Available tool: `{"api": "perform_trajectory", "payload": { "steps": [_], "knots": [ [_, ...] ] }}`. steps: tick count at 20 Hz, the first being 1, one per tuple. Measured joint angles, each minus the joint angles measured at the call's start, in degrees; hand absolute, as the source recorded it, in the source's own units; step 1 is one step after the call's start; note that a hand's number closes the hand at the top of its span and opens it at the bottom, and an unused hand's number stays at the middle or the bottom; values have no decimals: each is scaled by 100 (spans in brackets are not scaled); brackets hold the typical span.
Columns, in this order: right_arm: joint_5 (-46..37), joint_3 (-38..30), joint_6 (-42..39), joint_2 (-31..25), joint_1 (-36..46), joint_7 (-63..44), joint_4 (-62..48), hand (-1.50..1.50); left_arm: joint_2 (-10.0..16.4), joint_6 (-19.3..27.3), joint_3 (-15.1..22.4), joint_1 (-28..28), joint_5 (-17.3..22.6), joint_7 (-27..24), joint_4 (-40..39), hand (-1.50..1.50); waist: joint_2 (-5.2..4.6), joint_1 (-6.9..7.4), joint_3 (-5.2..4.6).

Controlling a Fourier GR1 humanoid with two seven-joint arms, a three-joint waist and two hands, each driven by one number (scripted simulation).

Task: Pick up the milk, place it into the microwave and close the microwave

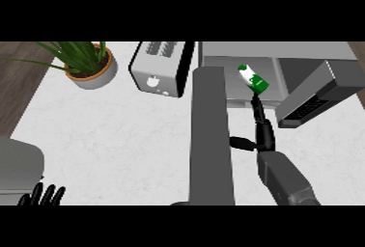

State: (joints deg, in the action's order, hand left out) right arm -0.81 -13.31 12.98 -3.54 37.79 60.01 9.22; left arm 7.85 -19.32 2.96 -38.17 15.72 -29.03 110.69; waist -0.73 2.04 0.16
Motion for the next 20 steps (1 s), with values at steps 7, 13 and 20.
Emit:
{"api": "perform_trajectory", "payload": {
  "steps": [7, 13, 20],
  "knots": [
    [-83, 190, -639, -145, -584, 50, 290, -150, -27, -46, 258, -46, -419, 14, -93, -150, 52, -121, -9],
    [10, 257, -947, -382, -1324, 34, 937, -150, -108, -17, 445, 175, -527, 268, -181, -150, 84, -218, -15],
    [190, 271, -1272, -718, -2116, -55, 1793, -150, -125, -99, 1007, 791, -1156, 484, -648, 150, 94, -282, -21]
  ]
}}
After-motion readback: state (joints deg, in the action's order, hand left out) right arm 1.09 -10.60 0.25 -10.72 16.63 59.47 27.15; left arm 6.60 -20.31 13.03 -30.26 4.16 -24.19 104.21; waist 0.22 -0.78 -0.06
